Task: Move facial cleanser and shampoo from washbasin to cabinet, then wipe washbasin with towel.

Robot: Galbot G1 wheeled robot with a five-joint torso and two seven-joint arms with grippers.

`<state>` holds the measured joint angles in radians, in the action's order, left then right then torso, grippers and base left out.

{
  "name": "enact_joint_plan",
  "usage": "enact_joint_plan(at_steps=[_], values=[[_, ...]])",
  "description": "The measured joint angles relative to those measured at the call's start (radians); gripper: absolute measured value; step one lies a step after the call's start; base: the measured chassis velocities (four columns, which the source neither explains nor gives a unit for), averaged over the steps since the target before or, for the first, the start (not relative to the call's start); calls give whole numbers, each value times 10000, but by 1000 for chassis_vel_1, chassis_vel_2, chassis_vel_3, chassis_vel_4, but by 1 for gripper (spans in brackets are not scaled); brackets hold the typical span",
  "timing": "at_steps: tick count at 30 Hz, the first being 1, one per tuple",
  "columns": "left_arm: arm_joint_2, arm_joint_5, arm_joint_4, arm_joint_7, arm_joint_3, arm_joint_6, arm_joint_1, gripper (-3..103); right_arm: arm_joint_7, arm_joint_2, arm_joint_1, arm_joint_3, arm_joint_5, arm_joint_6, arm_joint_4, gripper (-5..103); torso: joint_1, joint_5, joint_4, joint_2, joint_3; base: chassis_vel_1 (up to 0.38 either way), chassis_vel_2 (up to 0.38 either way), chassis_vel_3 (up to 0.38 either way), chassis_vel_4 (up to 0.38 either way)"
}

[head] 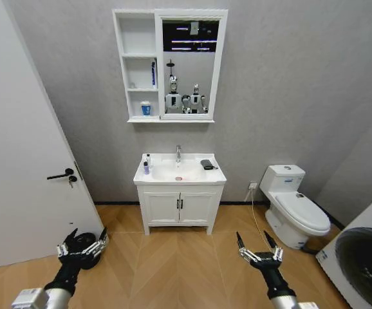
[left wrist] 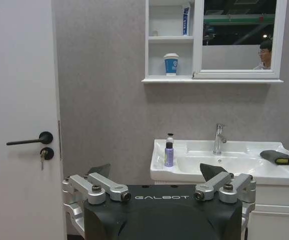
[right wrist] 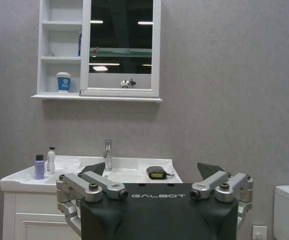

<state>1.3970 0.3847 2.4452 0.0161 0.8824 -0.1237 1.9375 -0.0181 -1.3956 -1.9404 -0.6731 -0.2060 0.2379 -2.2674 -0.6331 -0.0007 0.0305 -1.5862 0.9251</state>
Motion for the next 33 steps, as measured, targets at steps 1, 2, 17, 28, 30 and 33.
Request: enact_joint_plan(at_steps=[1,2,17,28,30,33], values=[[14,-6,-6,1,4,-2,3,98,-5,-31,39,49,3,-6,31,100,0,0,0,0,0,0,0,0,0],[14,-6,-6,1,4,-2,3,98,-5,-31,39,49,3,-6,31,100,0,0,0,0,0,0,0,0,0],[-29,106,136,1,99,-40,23,98,-37,-231,-120,109,28,-82,-158,100,0,-1,0,0,0,0,0,0,0],[-33,-194,169,147,-183,-43,13,96,-59,-202,-290,65,50,-558,-398,100,0,-1,0,0,0,0,0,0,0],[-70,-280,155,165,-275,-43,13,97,-65,-214,-268,58,51,-585,-422,100,0,0,0,0,0,0,0,0,0],[-76,-330,143,181,-331,-41,17,98,-74,-254,-276,64,60,-596,-437,100,1,0,0,0,0,0,0,0,0]])
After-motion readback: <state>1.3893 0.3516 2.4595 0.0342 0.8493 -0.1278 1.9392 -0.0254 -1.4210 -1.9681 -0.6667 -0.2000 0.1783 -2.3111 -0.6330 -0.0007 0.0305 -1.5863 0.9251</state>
